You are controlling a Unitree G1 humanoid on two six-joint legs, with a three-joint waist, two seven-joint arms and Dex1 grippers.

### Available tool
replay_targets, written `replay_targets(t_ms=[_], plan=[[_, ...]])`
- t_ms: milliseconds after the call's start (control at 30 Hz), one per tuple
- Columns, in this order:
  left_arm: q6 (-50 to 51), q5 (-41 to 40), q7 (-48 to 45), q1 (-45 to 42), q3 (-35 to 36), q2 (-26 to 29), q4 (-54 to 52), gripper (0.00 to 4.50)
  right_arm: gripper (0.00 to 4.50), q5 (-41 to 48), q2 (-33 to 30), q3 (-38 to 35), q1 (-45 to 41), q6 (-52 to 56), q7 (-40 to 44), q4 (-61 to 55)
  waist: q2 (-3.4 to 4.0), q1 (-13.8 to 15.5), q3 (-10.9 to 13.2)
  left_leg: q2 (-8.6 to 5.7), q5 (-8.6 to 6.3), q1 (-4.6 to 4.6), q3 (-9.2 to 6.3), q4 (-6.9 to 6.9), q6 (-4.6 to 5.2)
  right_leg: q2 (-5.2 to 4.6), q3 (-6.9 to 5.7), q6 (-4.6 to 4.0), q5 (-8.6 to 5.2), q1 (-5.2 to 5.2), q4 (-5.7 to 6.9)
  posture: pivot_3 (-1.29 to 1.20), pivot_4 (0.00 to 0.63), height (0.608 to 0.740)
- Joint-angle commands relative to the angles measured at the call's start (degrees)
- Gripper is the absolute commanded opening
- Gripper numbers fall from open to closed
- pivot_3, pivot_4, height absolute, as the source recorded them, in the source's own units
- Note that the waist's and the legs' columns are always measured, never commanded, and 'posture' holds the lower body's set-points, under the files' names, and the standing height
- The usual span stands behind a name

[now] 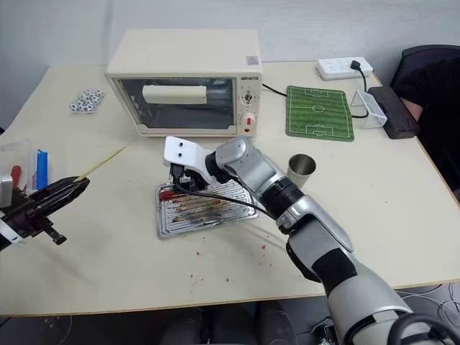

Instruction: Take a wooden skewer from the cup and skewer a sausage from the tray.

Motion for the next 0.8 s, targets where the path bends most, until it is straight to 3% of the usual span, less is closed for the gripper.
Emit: replay_targets(t_ms=[33, 800], plan=[[-1.22, -0.44, 0.62, -1.50, -0.61, 0.62, -1.49, 0.00, 2.33, -2.43, 2.41, -1.92, -1.08, -3.45, 0.10, 2.62, -0.01, -0.31, 0.00, -0.01, 0.00, 0.01, 0.00, 0.00, -0.01, 0.00, 0.00, 0.00, 0.00, 0.00, 0.02, 0.00, 0.150, 0.740], [-0.80, -0.55, 1.60, -4.27, -2.53, 0.61, -0.61, 0.00, 2.33, -10.81, 8.17, -6.53, -2.20, -11.52, -0.54, 15.89, -0.01, -0.81, -0.01, 0.01, 0.07, 0.10, 0.02, 0.03, -0.12, 0.06, 0.04, -0.01, 0.00, 0.01, 0.22, 0.00, 0.150, 0.740]])
